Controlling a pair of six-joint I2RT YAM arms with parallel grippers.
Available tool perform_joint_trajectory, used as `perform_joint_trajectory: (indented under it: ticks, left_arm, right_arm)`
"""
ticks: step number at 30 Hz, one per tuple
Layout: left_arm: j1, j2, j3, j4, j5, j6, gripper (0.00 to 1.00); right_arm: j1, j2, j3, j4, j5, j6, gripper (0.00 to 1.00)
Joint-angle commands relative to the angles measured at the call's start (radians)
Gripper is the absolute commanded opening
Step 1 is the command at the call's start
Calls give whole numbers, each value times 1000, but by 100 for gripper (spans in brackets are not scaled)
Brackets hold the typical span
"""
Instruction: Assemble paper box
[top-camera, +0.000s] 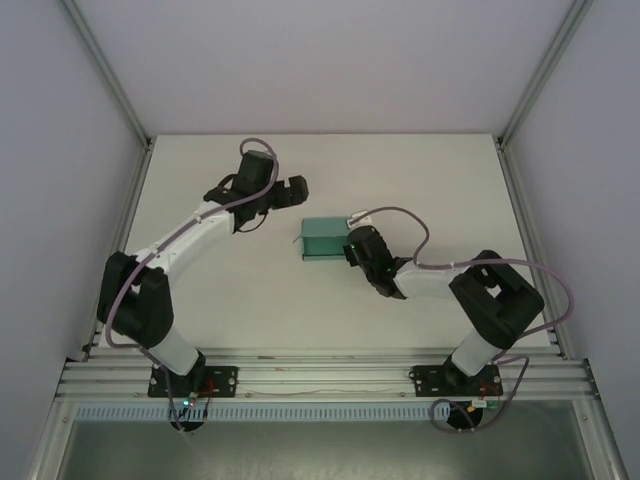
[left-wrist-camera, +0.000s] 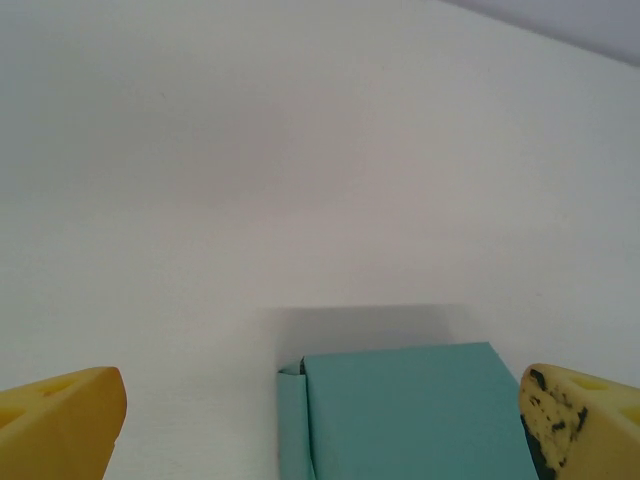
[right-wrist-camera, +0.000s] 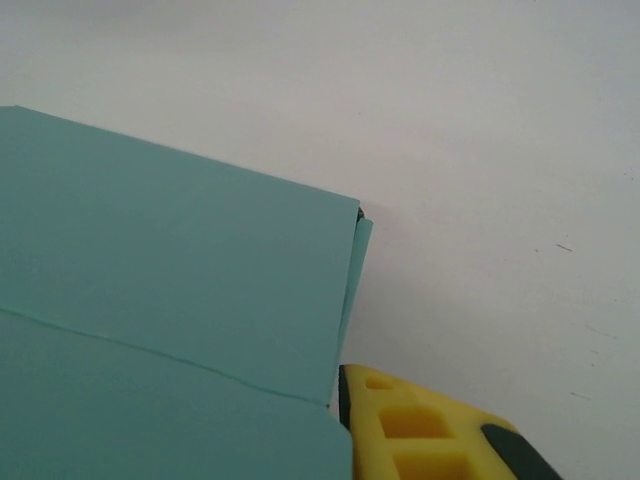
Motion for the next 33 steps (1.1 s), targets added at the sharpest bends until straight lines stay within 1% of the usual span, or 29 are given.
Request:
perform_joint_trajectory:
  ticks: [1, 5, 7, 10, 12, 13, 17, 19, 21, 22, 24, 25, 26, 27, 28, 30, 33]
  left_arm:
    - [-3, 95, 12, 47, 142, -17, 98]
    - [-1, 170, 1, 95, 221, -35, 90]
    - [-1, 191, -17, 119, 246, -40, 86]
    - [0, 215, -43, 145, 279, -46, 81]
    - [2, 228, -60, 154, 274, -46, 75]
    - [2, 234, -69, 162, 270, -71, 74]
    - [4, 248, -122, 210, 301, -88, 69]
    - [5, 247, -149, 229, 307, -94, 69]
    - [5, 241, -179, 257, 308, -99, 68]
    - [5, 241, -196, 274, 311, -104, 67]
    - [5, 245, -212, 294, 325, -104, 66]
    - [5, 250, -219, 305, 332, -105, 64]
    - [5, 255, -225, 314, 337, -104, 60]
    - [5, 258, -229, 324, 339, -106, 57]
    - [7, 264, -233, 337, 347, -105, 55]
    - [7, 274, -240, 363, 358, -108, 52]
    - [18, 280, -257, 421, 385, -125, 45]
  right_arm:
    - [7, 14, -13, -7, 33, -9, 20]
    - [16, 5, -20, -13, 27, 4, 24]
    - [21, -7, -22, -22, 26, 4, 28]
    - [23, -35, -41, -35, 5, 15, 38]
    - [23, -70, -59, -43, -19, 33, 43]
    - [23, -96, -71, -56, -39, 41, 47]
    - [23, -211, -109, -131, -102, 90, 58]
    - [23, -294, -147, -155, -143, 125, 64]
    - [23, -382, -184, -181, -159, 163, 69]
    - [23, -434, -203, -193, -162, 176, 71]
    - [23, -516, -219, -224, -126, 213, 78]
    - [23, -555, -221, -240, -106, 229, 85]
    - [23, -582, -219, -248, -100, 230, 92]
    - [22, -604, -215, -251, -94, 232, 97]
    - [21, -615, -206, -254, -82, 237, 100]
    - [18, -613, -179, -269, -74, 244, 100]
    - [-10, -578, -130, -310, -80, 309, 100]
